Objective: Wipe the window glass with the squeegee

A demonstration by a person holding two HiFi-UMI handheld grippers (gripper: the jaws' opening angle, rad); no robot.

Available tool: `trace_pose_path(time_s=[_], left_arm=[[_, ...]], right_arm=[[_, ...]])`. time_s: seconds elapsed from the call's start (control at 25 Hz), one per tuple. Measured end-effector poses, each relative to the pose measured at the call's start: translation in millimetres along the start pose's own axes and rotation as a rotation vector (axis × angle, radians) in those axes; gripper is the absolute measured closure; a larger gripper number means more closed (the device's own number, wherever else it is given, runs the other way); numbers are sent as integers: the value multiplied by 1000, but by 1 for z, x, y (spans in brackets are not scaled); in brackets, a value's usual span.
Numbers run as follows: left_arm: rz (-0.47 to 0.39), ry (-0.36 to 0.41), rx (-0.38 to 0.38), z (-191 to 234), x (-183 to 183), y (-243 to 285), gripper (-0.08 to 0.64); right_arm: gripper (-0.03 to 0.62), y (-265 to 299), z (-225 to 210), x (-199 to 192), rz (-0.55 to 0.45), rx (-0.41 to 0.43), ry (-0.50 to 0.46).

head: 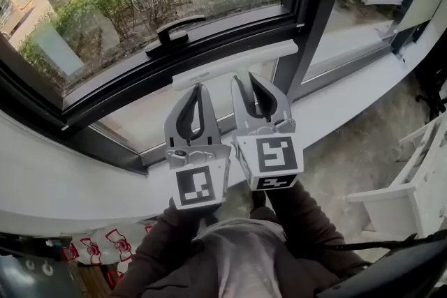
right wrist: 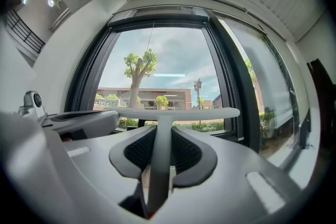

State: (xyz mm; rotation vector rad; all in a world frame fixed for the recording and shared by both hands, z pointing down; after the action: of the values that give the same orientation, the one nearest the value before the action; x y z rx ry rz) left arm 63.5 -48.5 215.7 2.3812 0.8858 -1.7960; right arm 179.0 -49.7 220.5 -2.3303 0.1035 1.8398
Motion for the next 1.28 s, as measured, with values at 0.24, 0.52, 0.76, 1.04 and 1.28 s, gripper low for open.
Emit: trace_pose_path(time_s=[0.24,0.52,0.76,1.04,1.28], left_arm=[[-4,39,25,-16,12,25,560],[-28,65,57,-10,23,50,560],[-61,73,128,-15,42,86,560],[-89,92,195,-17,58,126,560],[-93,114,236,-10,74,155,560]], right_arm=[[509,8,-24,18,-12,33,7],[509,28,-32,36,-41,78,19],[509,51,-51,67,-82,132,10],[509,81,-71,99,-109,190,-13],[509,102,-76,129,-127,226,-27]])
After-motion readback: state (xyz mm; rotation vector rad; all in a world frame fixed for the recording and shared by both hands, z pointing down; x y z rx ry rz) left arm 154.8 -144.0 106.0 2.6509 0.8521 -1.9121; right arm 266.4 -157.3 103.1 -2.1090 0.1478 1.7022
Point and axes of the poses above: the fingertips, and each gripper's own axes: y forward along the fingers, z to its left, x out of its top, the point moved 6 cm from there along -y, backward along the fingers, and after that the axes turned 15 degrees about y, right-handed, at the moved point
